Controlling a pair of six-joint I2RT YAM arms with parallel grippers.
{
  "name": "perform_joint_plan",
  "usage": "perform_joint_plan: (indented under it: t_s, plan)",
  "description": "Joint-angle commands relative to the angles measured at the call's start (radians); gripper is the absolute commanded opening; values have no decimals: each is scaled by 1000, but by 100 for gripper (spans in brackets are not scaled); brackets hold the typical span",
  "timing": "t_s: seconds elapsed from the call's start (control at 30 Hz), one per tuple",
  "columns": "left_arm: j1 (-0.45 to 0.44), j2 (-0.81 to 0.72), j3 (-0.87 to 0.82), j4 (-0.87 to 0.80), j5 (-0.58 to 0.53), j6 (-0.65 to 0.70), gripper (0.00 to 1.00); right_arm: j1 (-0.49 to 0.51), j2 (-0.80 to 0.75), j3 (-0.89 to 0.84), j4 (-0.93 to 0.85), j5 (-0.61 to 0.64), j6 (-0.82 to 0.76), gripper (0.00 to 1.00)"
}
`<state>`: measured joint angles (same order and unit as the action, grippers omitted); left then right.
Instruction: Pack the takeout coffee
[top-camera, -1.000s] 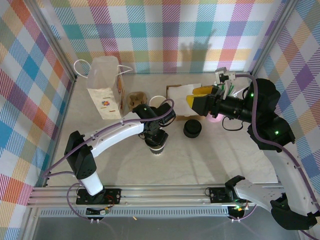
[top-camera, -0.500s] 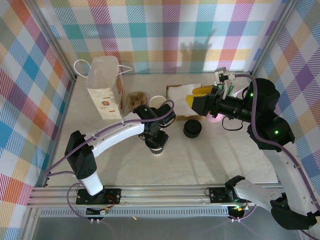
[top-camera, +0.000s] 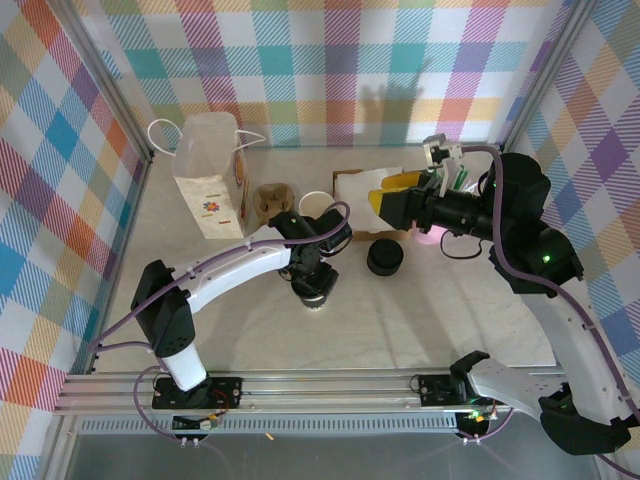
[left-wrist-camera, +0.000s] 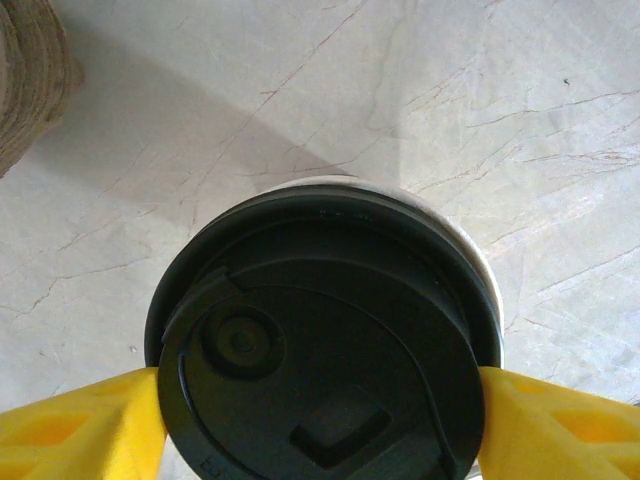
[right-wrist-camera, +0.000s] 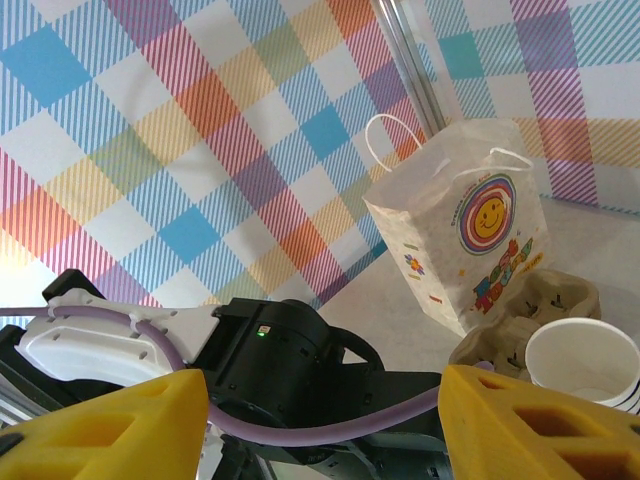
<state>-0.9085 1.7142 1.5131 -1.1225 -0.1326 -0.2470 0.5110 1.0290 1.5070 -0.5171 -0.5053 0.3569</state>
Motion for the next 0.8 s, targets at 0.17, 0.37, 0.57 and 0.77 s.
perform_joint_plan:
  t_s: [0.17, 0.37, 0.57, 0.77]
  plan:
    - [-7, 1, -5, 5, 1, -11, 76, 1, -9, 13, 2, -10, -16, 62]
    - [-7, 5, 4, 3, 8, -9, 77, 2, -10, 9, 3, -10, -13, 62]
    - [-7, 3, 6, -1, 10, -9, 77, 2, -9, 10, 3, -10, -15, 62]
    - [-8, 5, 13, -3, 17, -10, 80, 1, -6, 10, 5, -14, -15, 62]
